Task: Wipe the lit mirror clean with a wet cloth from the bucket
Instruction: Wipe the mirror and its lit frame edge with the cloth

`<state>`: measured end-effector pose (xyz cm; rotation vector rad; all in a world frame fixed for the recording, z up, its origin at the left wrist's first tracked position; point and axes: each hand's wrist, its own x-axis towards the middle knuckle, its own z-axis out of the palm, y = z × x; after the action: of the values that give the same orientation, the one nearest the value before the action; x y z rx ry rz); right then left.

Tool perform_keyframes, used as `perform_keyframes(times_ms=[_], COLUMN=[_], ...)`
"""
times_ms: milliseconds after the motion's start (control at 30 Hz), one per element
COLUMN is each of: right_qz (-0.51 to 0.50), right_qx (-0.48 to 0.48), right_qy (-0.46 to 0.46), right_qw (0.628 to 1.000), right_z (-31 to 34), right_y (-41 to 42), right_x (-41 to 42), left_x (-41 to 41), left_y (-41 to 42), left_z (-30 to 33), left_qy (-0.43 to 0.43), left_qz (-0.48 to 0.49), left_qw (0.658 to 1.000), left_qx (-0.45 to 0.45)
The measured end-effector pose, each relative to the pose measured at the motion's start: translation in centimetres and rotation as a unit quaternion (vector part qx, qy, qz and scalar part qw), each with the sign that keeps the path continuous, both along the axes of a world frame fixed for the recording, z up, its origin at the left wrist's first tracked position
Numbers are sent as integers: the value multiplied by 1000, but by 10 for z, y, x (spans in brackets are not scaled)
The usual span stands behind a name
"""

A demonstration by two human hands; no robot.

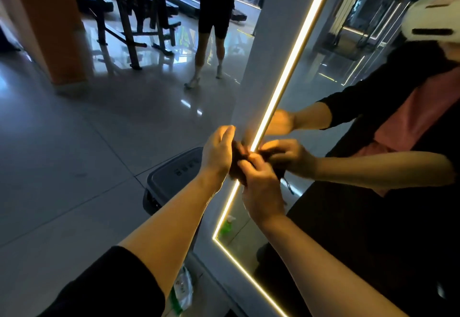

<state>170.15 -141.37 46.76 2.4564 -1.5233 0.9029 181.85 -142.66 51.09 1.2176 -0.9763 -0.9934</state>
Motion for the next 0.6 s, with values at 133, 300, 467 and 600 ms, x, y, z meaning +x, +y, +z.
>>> perform_keyframes(times_ms=[133,300,467,600], right_qz=[19,52,18,98], right_qx=[4,30,-197,-184], right_qy=[64,172,172,334], right_qw=[998,983,965,919], right_z=[10,40,116,131], right_y=[-3,3,-18,-29], right_x=[-4,-3,7,8], left_x=[10,15,21,17], left_y=[-5,-10,-20,-24], left_z=[11,32,50,53], left_qy=[-22,-4,74,103], left_qz=[-12,-49,-20,61], left_qw=[1000,999,995,987], left_qx=[-14,-20,-69,-108])
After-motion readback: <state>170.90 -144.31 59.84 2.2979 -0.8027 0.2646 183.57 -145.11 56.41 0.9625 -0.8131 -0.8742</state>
